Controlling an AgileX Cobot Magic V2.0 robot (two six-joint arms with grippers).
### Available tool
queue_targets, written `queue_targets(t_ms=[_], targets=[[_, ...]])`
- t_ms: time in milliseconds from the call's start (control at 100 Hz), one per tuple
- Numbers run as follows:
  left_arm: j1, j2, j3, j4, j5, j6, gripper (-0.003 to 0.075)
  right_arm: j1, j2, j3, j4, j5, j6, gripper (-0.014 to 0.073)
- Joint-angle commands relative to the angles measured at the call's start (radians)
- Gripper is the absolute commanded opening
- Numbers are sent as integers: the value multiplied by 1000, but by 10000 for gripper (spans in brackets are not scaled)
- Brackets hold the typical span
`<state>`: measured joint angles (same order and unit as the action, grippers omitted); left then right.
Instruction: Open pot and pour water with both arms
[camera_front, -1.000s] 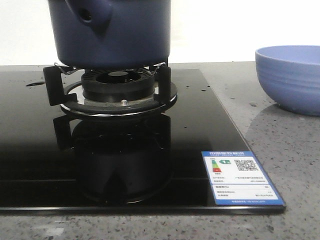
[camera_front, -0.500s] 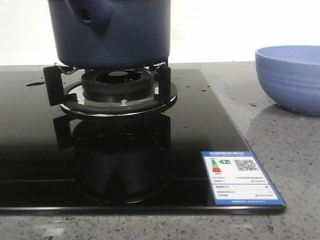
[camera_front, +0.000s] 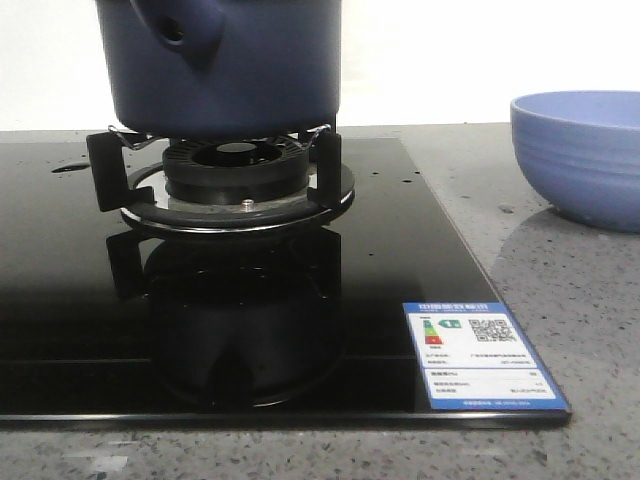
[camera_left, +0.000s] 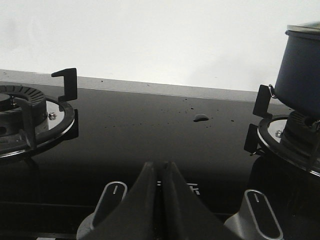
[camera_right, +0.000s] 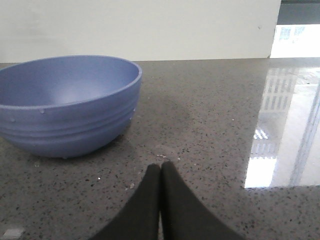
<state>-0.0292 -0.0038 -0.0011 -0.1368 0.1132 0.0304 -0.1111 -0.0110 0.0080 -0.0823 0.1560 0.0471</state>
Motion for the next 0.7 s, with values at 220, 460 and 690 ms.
queue_targets(t_ms=[220,460,690], targets=[[2,-29,35,-8,-113,-8,-20,1,-16,25,-11,-90,-2,-62],[2,-29,35,-16,-107,-8,-20,1,-16,25,17,-122,-2,-62],[2,-29,35,-276,-113,-8,-20,1,-16,25,227,-156,-2,-62]])
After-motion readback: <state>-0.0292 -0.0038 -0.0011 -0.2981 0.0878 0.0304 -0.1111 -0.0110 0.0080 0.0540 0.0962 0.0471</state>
